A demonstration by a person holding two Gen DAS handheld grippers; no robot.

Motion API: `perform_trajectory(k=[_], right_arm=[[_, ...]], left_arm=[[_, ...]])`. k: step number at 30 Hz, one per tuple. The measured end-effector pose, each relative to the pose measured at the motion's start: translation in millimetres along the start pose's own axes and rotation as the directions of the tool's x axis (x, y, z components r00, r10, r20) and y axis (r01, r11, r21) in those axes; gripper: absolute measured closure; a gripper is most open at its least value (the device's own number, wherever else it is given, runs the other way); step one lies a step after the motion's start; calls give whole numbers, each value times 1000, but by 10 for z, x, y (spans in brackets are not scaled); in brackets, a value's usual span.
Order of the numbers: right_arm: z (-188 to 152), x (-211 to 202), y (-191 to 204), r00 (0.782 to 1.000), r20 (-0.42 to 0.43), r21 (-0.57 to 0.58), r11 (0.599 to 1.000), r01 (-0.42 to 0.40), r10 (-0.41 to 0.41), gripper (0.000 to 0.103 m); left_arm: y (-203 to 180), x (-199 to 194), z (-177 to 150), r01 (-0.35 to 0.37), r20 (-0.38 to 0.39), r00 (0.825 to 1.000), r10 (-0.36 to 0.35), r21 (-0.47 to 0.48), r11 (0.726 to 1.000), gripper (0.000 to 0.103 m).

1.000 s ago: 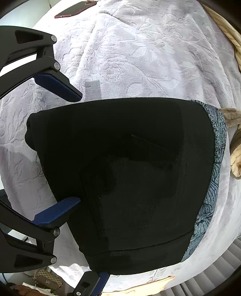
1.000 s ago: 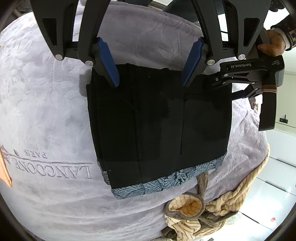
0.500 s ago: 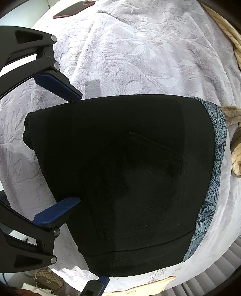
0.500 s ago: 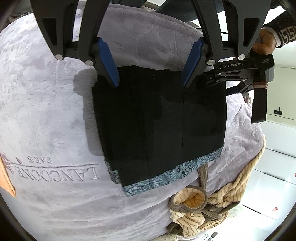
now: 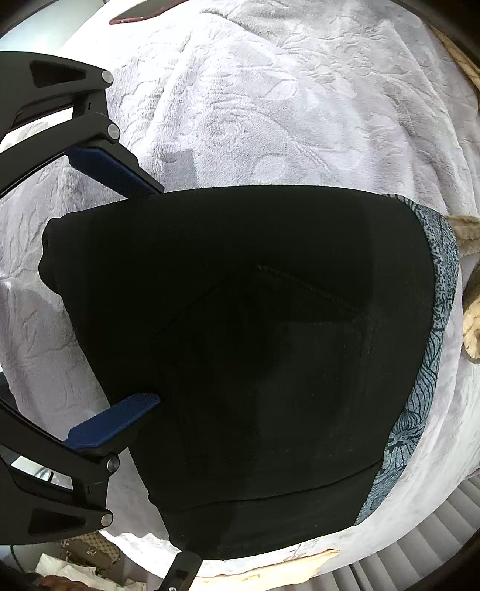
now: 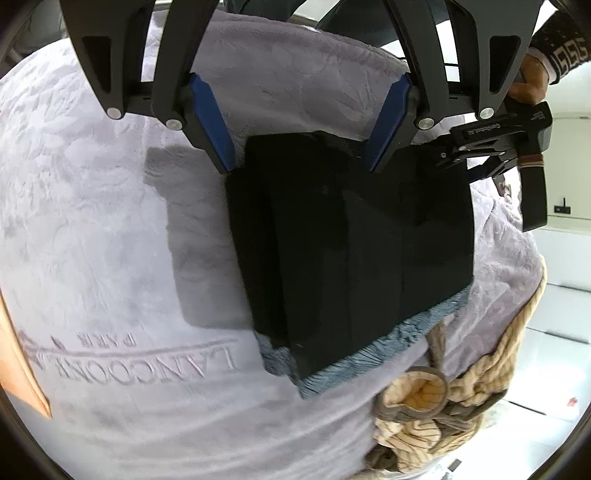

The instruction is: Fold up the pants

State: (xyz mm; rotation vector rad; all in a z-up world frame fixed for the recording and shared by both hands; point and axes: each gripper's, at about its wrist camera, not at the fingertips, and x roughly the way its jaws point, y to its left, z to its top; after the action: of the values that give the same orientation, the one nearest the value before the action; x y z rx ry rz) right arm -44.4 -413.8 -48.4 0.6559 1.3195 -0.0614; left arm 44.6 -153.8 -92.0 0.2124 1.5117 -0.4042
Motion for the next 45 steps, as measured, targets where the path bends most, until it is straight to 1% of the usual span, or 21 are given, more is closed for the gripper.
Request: perform_trajectory(k=[4,10,12,15,18,20,23,25,26,28,30,32,34,37,40,42,45], right_arm=[[16,35,-48,1000,-21,23,1000,-10,10,26],[71,49,-64,999,-42,23,1000,-17,18,26],[90,16,-62,999,-38,15,1000,-14,15,26],[139,-18,-80,999,-33,8,1000,-19,19,26],[215,-37,-132,999,-26,14,1000,-25,25,26],[272,-35,-176,998,-26,27,998,-49,50,26],[372,8,-216,994,-33,36,994,-102,103,25],[444,56,-238,991,-38,37,991,-128,129,25],[482,89,-246,988,-43,37,988,-149,150,25],[531,150,-242,981,-54,38,982,-184,186,25],[588,237,-238,971,-75,35,974,-226,228,25],[644,303,-244,967,-85,31,971,-239,241,24],[706,373,-281,955,-98,36,960,-276,278,22],[789,499,-347,934,-116,50,941,-334,338,22],[848,619,-385,910,-136,67,920,-385,391,22],[878,686,-371,902,-150,69,914,-400,406,21],[901,787,-364,898,-160,114,911,-396,410,21]], left_arm=[[49,16,-17,20,-5,1000,-20,-13,1000,0],[102,-17,22,51,-13,999,-51,19,999,0],[117,-80,52,59,-1,998,-59,30,998,0],[160,-220,102,82,45,995,-84,45,996,0],[254,-349,206,113,101,988,-118,52,992,0],[337,-373,287,136,113,984,-139,39,990,0],[516,-363,429,206,117,972,-203,-14,979,0],[614,-336,505,274,105,957,-269,-33,961,0],[650,-317,535,308,97,948,-304,-37,951,0],[702,-272,580,339,87,938,-335,-40,940,0],[728,-224,624,342,83,937,-339,-33,939,0],[717,-151,642,344,78,937,-341,-28,938,0],[726,-71,662,351,66,935,-349,-21,936,0],[633,52,682,349,48,936,-348,-9,937,0],[601,131,652,367,58,929,-366,-11,930,0],[599,153,657,368,65,928,-366,-16,930,0],[594,195,651,364,67,930,-361,-51,930,0]])
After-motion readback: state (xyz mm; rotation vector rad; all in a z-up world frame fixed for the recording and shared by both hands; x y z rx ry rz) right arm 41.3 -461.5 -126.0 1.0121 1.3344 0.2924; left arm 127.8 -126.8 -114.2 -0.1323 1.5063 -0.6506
